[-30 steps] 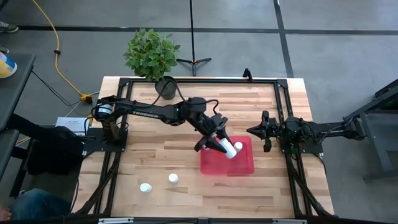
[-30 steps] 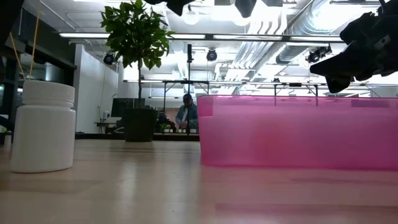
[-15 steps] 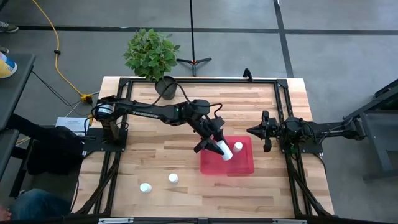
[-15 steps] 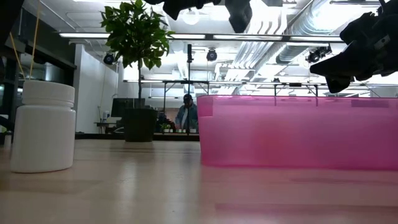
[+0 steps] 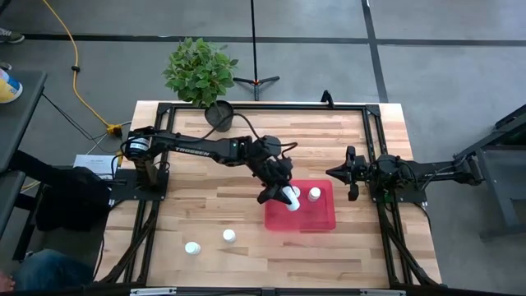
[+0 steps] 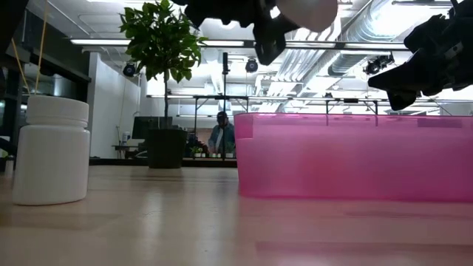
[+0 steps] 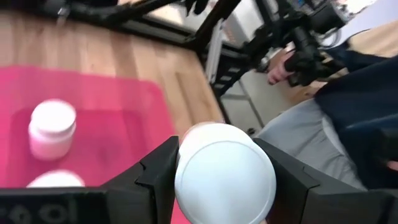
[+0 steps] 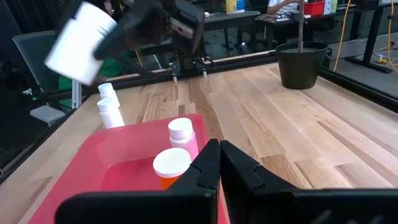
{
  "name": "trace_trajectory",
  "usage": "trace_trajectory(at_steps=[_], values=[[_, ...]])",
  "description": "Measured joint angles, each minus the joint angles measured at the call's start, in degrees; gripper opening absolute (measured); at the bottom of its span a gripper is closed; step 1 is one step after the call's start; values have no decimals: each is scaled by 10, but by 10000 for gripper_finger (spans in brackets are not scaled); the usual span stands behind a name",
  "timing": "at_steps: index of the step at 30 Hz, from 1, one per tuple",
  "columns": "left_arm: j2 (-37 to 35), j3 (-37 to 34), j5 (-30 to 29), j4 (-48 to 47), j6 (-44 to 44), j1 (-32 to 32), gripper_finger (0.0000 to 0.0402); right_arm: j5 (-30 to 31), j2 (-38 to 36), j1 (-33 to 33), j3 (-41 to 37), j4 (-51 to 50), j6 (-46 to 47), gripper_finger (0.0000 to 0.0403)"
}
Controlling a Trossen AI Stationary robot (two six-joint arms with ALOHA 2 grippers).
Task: Pick and place pill bottles into a basket
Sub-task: Put the white pill bottle into the pink bin
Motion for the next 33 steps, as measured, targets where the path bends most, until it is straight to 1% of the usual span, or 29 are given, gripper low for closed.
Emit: trace_trajectory(at_steps=[7, 12, 18, 20, 25, 30, 33], values=[[0, 0, -38, -68, 20, 0, 215, 0, 0, 0, 0, 0, 0, 1], [0, 2, -49, -110, 21, 0, 215, 0, 0, 0, 0, 0, 0, 4], [0, 61, -99, -239, 62, -4, 215, 0, 0, 0, 0, 0, 0, 3], [0, 82, -105, -266, 71, -4, 215, 0, 0, 0, 0, 0, -1, 4], [0, 130, -124, -293, 81, -4, 215, 0, 0, 0, 0, 0, -1, 2], [0, 154, -145, -300, 104, -4, 215, 0, 0, 0, 0, 0, -1, 3], [0, 169, -146, -298, 115, -4, 215, 0, 0, 0, 0, 0, -1, 2]])
